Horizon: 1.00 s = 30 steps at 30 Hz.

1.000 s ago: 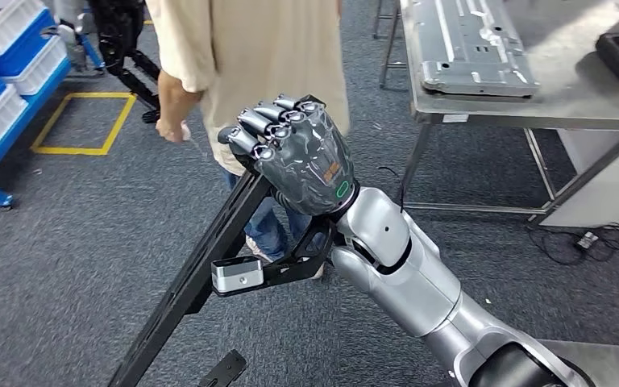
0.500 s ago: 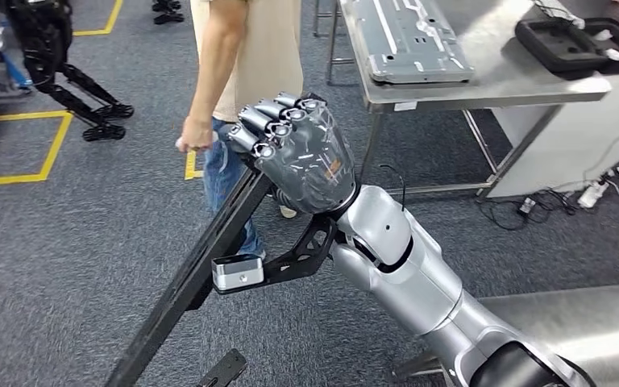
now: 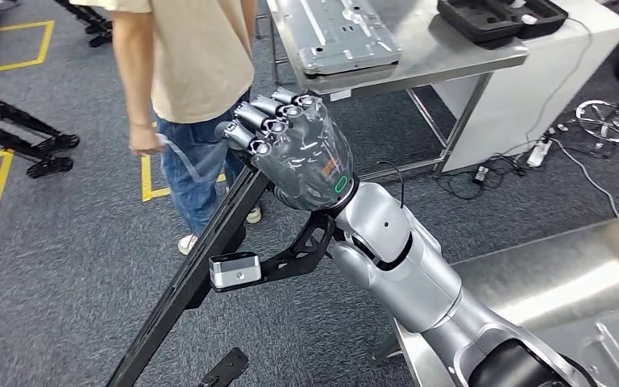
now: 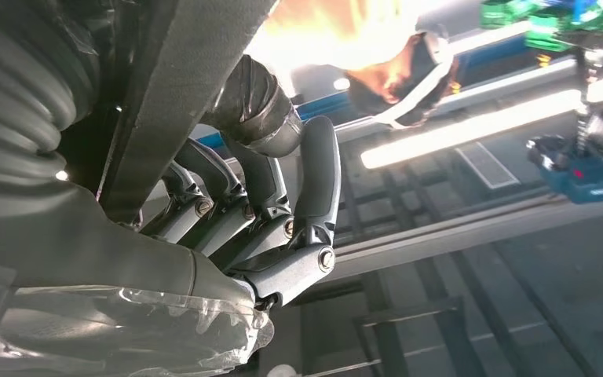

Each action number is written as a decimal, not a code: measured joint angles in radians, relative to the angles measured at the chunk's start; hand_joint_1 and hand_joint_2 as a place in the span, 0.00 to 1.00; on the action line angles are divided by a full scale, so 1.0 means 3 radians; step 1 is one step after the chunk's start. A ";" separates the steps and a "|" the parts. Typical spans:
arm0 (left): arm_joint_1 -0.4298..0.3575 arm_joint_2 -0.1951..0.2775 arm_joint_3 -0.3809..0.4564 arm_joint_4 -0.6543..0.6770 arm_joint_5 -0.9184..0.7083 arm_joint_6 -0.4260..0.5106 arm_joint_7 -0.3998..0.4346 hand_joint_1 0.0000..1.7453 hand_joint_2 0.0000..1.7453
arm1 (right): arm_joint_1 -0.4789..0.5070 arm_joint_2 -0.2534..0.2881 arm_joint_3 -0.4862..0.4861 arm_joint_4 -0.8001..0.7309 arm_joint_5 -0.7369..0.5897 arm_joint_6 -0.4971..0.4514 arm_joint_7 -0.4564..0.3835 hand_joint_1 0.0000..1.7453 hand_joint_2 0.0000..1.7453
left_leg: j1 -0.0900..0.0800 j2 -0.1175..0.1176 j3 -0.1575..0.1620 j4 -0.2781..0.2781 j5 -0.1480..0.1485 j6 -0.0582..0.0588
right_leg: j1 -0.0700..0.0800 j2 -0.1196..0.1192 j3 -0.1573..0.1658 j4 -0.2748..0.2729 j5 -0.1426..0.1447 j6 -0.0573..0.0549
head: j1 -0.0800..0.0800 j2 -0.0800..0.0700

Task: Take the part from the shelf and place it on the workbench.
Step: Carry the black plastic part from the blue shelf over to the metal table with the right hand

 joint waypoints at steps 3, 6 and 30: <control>0.0004 0.0002 0.0000 0.0000 0.0006 0.0003 0.0000 0.00 1.00 | 0.0003 0.0001 0.0001 0.0001 0.0000 0.0002 0.0001 1.00 1.00 | 0.0003 -0.0133 0.0213 -0.0516 0.0335 0.0045 | 0.0000 0.0133 0.0000 0.0016 0.0002 0.0005 | 0.0000 0.0000; 0.0007 0.0007 0.0001 0.0000 0.0016 0.0006 0.0000 0.00 1.00 | 0.0004 0.0002 0.0003 0.0001 -0.0003 0.0002 0.0003 1.00 1.00 | 0.0005 -0.0289 0.0378 -0.0893 0.0442 0.0072 | -0.0007 0.0249 -0.0034 0.0023 0.0026 0.0050 | 0.0000 0.0000; 0.0043 0.0005 0.0007 -0.0001 0.0033 0.0019 0.0000 0.00 1.00 | 0.0025 0.0005 0.0018 0.0006 -0.0044 0.0010 0.0013 1.00 1.00 | 0.0008 0.0006 0.0025 -0.0046 0.0004 -0.0002 | 0.0005 -0.0065 0.0077 -0.0064 -0.0010 0.0003 | 0.0005 0.0000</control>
